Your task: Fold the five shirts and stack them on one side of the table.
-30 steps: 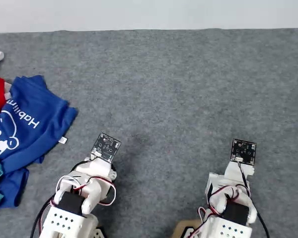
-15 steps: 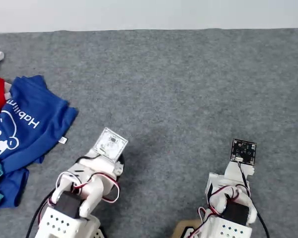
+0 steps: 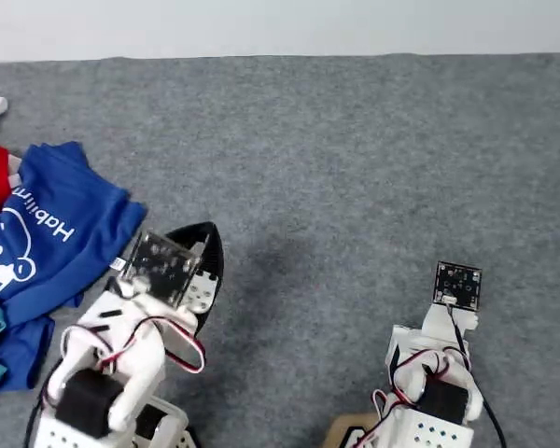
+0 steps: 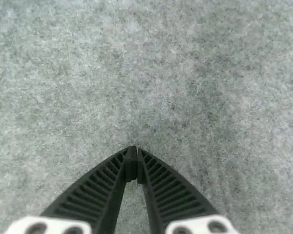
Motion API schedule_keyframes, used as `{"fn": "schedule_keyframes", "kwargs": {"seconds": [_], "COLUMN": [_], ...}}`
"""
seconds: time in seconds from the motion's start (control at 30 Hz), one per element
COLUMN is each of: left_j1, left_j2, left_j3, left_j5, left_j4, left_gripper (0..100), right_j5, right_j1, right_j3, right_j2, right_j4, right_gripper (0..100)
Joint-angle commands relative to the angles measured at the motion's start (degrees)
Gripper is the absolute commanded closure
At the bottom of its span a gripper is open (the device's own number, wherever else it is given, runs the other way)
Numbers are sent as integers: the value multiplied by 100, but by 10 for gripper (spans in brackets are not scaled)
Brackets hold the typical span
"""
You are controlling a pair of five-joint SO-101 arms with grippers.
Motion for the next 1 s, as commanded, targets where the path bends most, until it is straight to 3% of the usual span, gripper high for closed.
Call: {"fn": "schedule_keyframes", "kwargs": {"seconds": [0.0, 0.3, 0.53, 0.7, 0.97], "left_j1": [-378, -1697, -2822, -3780, -4624], "left_j2": [853, 2848, 3938, 4633, 6171], "left_j3": [-1077, -3099, -3512, -3635, -3705], "left_j5": [35, -237, -2189, -4070, -3824], "left_j4": [791, 1793, 1776, 1090, 554], "left_gripper": [994, 992, 992, 993, 994], "right_j5": [26, 26, 26, 26, 26], "right_j1": [57, 57, 57, 57, 57], "right_j3": [88, 88, 88, 88, 88], "right_j2": [-75, -75, -75, -75, -75], "right_j4": [31, 31, 31, 31, 31], "right_gripper": [990, 990, 990, 990, 990]}}
